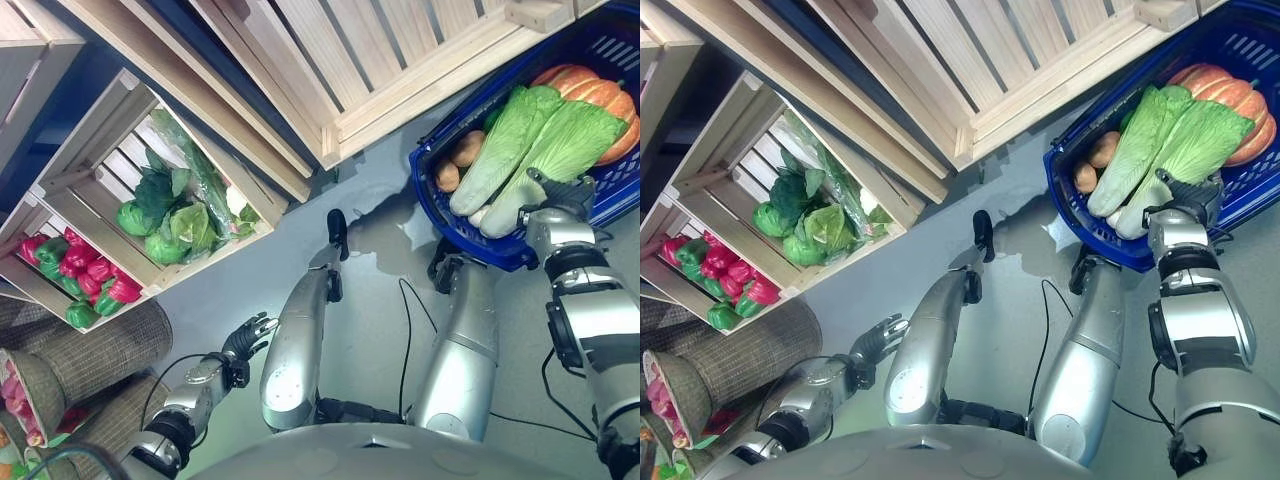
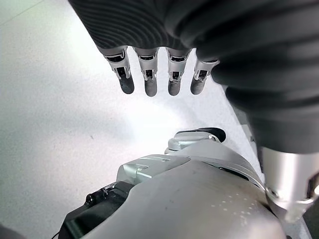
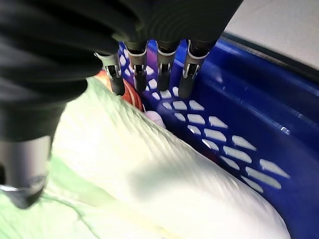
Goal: Pick up fruits and vegetables into the basket
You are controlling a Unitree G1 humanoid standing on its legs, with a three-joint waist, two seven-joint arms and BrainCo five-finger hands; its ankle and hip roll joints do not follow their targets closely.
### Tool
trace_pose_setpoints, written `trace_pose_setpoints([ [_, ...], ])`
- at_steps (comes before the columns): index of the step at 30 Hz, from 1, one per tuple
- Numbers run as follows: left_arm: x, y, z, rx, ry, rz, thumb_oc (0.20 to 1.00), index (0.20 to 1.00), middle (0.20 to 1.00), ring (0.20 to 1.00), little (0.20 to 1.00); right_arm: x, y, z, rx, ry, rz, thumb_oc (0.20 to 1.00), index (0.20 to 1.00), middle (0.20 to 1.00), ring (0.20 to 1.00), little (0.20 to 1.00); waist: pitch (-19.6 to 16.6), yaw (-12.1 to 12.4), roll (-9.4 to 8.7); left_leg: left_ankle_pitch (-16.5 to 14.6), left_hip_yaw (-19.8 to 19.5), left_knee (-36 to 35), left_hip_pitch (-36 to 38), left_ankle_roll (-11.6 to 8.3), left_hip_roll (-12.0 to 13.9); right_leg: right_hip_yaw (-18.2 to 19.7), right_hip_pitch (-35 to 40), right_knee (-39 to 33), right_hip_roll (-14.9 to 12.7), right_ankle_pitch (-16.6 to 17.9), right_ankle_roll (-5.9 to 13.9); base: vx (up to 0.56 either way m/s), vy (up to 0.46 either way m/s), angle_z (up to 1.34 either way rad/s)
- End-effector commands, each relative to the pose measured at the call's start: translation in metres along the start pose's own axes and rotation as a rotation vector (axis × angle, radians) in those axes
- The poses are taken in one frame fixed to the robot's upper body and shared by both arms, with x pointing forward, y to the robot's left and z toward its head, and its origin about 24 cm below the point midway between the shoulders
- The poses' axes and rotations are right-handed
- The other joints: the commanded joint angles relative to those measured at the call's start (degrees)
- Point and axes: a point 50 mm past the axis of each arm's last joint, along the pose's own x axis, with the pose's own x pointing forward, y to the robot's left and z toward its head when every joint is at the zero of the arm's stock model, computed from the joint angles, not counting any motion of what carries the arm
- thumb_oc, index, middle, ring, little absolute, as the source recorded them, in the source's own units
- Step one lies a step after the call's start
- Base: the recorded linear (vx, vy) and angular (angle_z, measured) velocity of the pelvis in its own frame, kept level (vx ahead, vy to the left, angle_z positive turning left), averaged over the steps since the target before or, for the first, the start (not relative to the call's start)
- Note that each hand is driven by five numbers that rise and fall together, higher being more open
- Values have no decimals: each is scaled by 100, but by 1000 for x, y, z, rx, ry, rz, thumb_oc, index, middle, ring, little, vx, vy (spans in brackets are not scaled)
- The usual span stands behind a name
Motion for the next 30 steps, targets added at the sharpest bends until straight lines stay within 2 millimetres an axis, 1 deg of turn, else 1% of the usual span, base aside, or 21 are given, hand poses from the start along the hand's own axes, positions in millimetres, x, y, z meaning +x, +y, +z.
trace_pose_setpoints([
  [1, 4, -11, -17, -2, 76, 13, 1000, 1000, 1000, 1000, 1000, 7, -33, 17, 41, -206, -194, 1000, 1000, 1000, 1000, 1000, 123, -317, 486, -1050, 107, 794, 144, 338, -163, -20, 719, -779, 390, 138, 287, -8, 100, -1],
  [3, 3, -6, -19, -22, 86, 42, 1000, 1000, 1000, 1000, 1000, -2, -29, 20, 13, -306, -206, 1000, 1000, 1000, 1000, 1000, 123, -412, 366, -1050, 121, 692, 397, 331, -139, -22, 1001, -976, 414, 204, 320, -5, 83, 2],
  [5, 2, 1, -20, -48, 90, 84, 1000, 1000, 1000, 1000, 1000, -17, -22, 25, 5, -438, -217, 1000, 1000, 1000, 1000, 1000, 123, -524, 198, -1052, 150, 592, 662, 326, -92, -11, 1301, -1201, 458, 301, 360, -3, 67, 2],
  [7, 1, 8, -20, -76, 87, 125, 1000, 1000, 1000, 1000, 1000, -32, -16, 23, 20, -537, -206, 1000, 1000, 1000, 1000, 1000, 123, -619, 18, -1069, 154, 503, 921, 334, -60, -16, 1625, -1437, 508, 390, 410, -3, 33, -5],
  [9, -1, 15, -20, -98, 82, 158, 1000, 1000, 1000, 1000, 1000, -49, -10, 16, 36, -635, -192, 1000, 1000, 1000, 1000, 1000, 123, -717, -191, -1108, 153, 444, 1189, 339, -11, -12, 1957, -1668, 539, 485, 463, -12, 33, -12],
  [10, -1, 16, -20, -101, 82, 161, 1000, 1000, 1000, 1000, 1000, -51, -9, 15, 39, -646, -191, 1000, 1000, 1000, 1000, 1000, 123, -726, -212, -1109, 151, 431, 1226, 340, -6, -15, 2001, -1698, 543, 497, 469, -65, 22, -9],
  [11, -2, 21, -21, -117, 81, 187, 1000, 1000, 1000, 1000, 1000, -62, -8, 8, 64, -681, -160, 1000, 1000, 1000, 1000, 1000, 123, -786, -365, -979, 195, 324, 1400, 383, 61, -74, 2263, -1991, 588, 743, 453, -53, 5, -6],
  [12, -2, 22, -22, -119, 83, 192, 1000, 1000, 1000, 1000, 1000, -64, -8, 6, 68, -686, -153, 1000, 1000, 1000, 1000, 1000, 123, -793, -395, -984, 192, 306, 1458, 383, 68, -78, 2337, -2038, 596, 758, 461, -43, -10, -13],
  [13, -5, 27, -25, -131, 86, 215, 1000, 1000, 1000, 1000, 1000, -72, -5, -4, 79, -714, -98, 1000, 1000, 1000, 1000, 1000, 123, -823, -565, -1015, 182, 234, 1751, 378, 109, -82, 2719, -2267, 630, 827, 508, 30, -22, -15],
  [14, -6, 29, -26, -133, 90, 222, 1000, 1000, 1000, 1000, 1000, -75, -4, -7, 79, -716, -81, 1000, 1000, 1000, 1000, 1000, 85, -822, -615, -1025, 178, 214, 1808, 376, 118, -86, 2808, -2336, 637, 846, 521, 72, -32, -17],
  [15, -10, 35, -33, -140, 106, 249, 1000, 1000, 1000, 1000, 1000, -83, 2, -19, 80, -708, -5, 1000, 1000, 1000, 1000, 1000, -125, -821, -787, -1048, 177, 94, 2011, 360, 163, -107, 3109, -2604, 659, 915, 576, 109, -32, -15],
  [17, -15, 40, -46, -158, 134, 277, 1000, 1000, 1000, 1000, 1000, -92, 12, -37, 36, -685, 114, 1000, 1000, 1000, 1000, 1000, -431, -806, -969, -1077, 197, -135, 2354, 344, 191, -145, 3566, -3005, 674, 1010, 675, 128, -3, -22],
  [18, -17, 41, -50, -163, 144, 283, 1000, 1000, 1000, 1000, 1000, -97, 17, -45, -1, -674, 173, 1000, 1000, 1000, 1000, 1000, -556, -797, -1028, -1089, 219, -253, 2508, 345, 191, -160, 3744, -3171, 669, 1054, 726, 76, 35, -20],
  [19, -18, 41, -51, -162, 150, 284, 1000, 1000, 1000, 1000, 1000, -99, 20, -49, -17, -663, 202, 1000, 1000, 1000, 1000, 1000, -621, -791, -1057, -1093, 231, -317, 2586, 346, 194, -168, 3837, -3254, 667, 1075, 752, 95, 33, -16],
  [22, -24, 44, -66, -153, 202, 314, 1000, 1000, 1000, 1000, 1000, -112, 37, -84, -160, -561, 406, 1000, 1000, 1000, 1000, 1000, -1063, -747, -1219, -1110, 308, -643, 3028, 355, 228, -210, 4305, -3615, 679, 1188, 893, 109, 31, -6],
  [23, -25, 45, -70, -149, 223, 324, 1000, 1000, 1000, 1000, 1000, -117, 45, -102, -212, -468, 509, 1000, 1000, 1000, 1000, 1000, -1232, -723, -1278, -1126, 339, -753, 3193, 369, 224, -225, 4449, -3717, 672, 1230, 944, 87, 39, 0],
  [24, -26, 46, -72, -146, 233, 329, 1000, 1000, 1000, 1000, 1000, -120, 49, -111, -235, -424, 567, 1000, 1000, 1000, 1000, 1000, -1314, -710, -1308, -1136, 356, -813, 3280, 374, 224, -239, 4521, -3766, 670, 1246, 963, 90, 40, 1],
  [25, -27, 47, -74, -143, 246, 337, 1000, 1000, 1000, 1000, 1000, -125, 54, -126, -256, -354, 636, 1000, 1000, 1000, 1000, 1000, -1441, -689, -1352, -1157, 381, -882, 3394, 383, 229, -267, 4615, -3821, 664, 1267, 990, 57, 20, 1],
  [26, -27, 47, -74, -143, 247, 338, 1000, 1000, 1000, 1000, 1000, -126, 55, -129, -263, -335, 652, 1000, 1000, 1000, 1000, 1000, -1475, -686, -1362, -1143, 387, -901, 3391, 385, 227, -270, 4614, -3848, 665, 1291, 991, 40, 19, 0],
  [28, -27, 49, -75, -139, 254, 351, 1000, 1000, 1000, 1000, 1000, -135, 62, -151, -352, -250, 774, 1000, 1000, 1000, 1000, 1000, -1609, -653, -1422, -1173, 409, -1007, 3533, 401, 216, -313, 4741, -3950, 657, 1323, 1024, 0, 0, 0],
  [30, -26, 49, -73, -126, 252, 353, 1000, 1000, 1000, 1000, 1000, -145, 66, -177, -362, -82, 889, 1000, 1000, 1000, 1000, 1000, -1687, -603, -1464, -1182, 408, -1124, 3664, 409, 204, -369, 4874, -4049, 649, 1354, 1065, -9, 12, 2],
])
